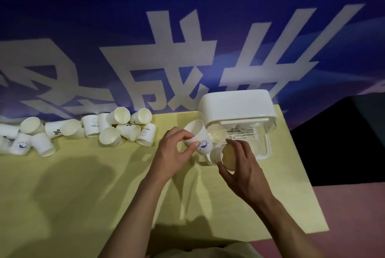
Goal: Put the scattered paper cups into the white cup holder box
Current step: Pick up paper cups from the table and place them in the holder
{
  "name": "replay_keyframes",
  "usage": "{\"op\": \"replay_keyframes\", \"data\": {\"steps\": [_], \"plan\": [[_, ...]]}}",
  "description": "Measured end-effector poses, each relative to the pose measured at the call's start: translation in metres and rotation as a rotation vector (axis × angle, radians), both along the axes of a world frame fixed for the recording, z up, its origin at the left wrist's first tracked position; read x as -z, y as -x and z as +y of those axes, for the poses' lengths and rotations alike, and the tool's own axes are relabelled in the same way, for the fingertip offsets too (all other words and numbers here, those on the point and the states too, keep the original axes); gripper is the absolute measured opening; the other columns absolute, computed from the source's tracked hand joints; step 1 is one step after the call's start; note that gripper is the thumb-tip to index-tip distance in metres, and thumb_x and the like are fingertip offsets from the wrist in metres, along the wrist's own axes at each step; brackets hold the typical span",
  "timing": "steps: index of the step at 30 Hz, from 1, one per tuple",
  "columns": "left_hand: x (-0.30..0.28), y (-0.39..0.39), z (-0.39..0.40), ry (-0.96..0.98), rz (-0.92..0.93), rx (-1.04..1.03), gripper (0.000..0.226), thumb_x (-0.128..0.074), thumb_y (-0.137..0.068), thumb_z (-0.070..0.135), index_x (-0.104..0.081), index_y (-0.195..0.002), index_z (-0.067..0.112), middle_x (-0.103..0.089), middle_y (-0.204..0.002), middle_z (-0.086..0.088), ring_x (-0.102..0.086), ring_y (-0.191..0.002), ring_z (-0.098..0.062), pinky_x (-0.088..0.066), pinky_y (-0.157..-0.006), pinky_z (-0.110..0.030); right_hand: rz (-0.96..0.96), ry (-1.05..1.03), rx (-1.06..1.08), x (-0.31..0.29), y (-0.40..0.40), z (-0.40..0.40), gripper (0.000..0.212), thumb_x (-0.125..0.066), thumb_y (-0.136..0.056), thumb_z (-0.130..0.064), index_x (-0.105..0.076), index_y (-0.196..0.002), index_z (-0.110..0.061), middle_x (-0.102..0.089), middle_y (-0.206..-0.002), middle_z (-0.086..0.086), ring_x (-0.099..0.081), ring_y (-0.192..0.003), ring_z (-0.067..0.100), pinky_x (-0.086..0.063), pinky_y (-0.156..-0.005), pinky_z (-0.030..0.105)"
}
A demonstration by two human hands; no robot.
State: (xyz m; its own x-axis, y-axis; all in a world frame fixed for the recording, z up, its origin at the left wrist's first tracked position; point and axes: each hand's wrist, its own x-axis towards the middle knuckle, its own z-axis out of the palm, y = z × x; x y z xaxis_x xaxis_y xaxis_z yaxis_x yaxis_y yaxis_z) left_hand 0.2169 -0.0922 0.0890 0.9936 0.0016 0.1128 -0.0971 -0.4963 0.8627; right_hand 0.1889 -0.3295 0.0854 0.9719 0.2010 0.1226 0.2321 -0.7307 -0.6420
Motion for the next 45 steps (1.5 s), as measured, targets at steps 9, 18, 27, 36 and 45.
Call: {"op": "replay_keyframes", "data": {"steps": [9, 18, 27, 36, 45], "plan": [[0.005, 0.001, -0.133, -0.019, -0.097, 0.069, 0.012, -0.082, -0.084, 0.023, -0.073, -0.088, 0.017, -0.055, -0.113, 0.007, -0.059, -0.112, -0.011, -0.046, -0.094, -0.019, 0.039, -0.005, 0.064, 0.002, 0.015, -0.129, 0.062, -0.075, -0.089, -0.034, -0.046, -0.142, -0.023, -0.047, -0.135, -0.007, -0.06, -0.11, 0.017, -0.06, -0.077, 0.037], [0.051, -0.003, -0.218, -0.065, -0.02, 0.012, 0.011, -0.082, -0.084, 0.022, -0.071, -0.083, 0.023, -0.051, -0.134, 0.014, -0.056, -0.122, -0.007, -0.048, -0.098, -0.023, 0.057, -0.031, 0.103, 0.018, 0.014, -0.216, 0.062, -0.076, -0.088, -0.034, -0.048, -0.142, -0.022, -0.048, -0.136, -0.007, -0.058, -0.116, 0.015, -0.057, -0.084, 0.035], [0.091, -0.021, -0.234, -0.104, 0.092, -0.042, 0.009, -0.083, -0.083, 0.015, -0.075, -0.082, 0.018, -0.051, -0.133, 0.008, -0.057, -0.124, -0.016, -0.041, -0.103, -0.016, 0.092, -0.04, 0.114, 0.026, 0.001, -0.243, 0.061, -0.077, -0.088, -0.033, -0.049, -0.141, -0.023, -0.047, -0.134, -0.01, -0.053, -0.108, 0.004, -0.049, -0.086, 0.02], [0.122, -0.035, -0.236, -0.216, 0.264, -0.055, 0.007, -0.083, -0.083, 0.02, -0.077, -0.085, 0.02, -0.045, -0.146, 0.006, -0.043, -0.134, -0.01, -0.031, -0.11, -0.016, 0.121, -0.018, 0.044, 0.032, -0.03, -0.245, 0.062, -0.074, -0.09, -0.04, -0.046, -0.144, -0.024, -0.046, -0.136, -0.008, -0.055, -0.111, 0.008, -0.047, -0.088, 0.017], [0.132, -0.035, -0.238, -0.219, 0.3, -0.023, 0.028, -0.086, -0.078, 0.034, -0.072, -0.102, 0.028, -0.044, -0.146, 0.008, -0.044, -0.132, -0.009, -0.041, -0.109, -0.024, 0.121, -0.038, -0.032, 0.03, -0.066, -0.229, 0.063, -0.073, -0.092, -0.043, -0.045, -0.144, -0.023, -0.045, -0.137, -0.008, -0.058, -0.113, 0.013, -0.055, -0.089, 0.028]]}}
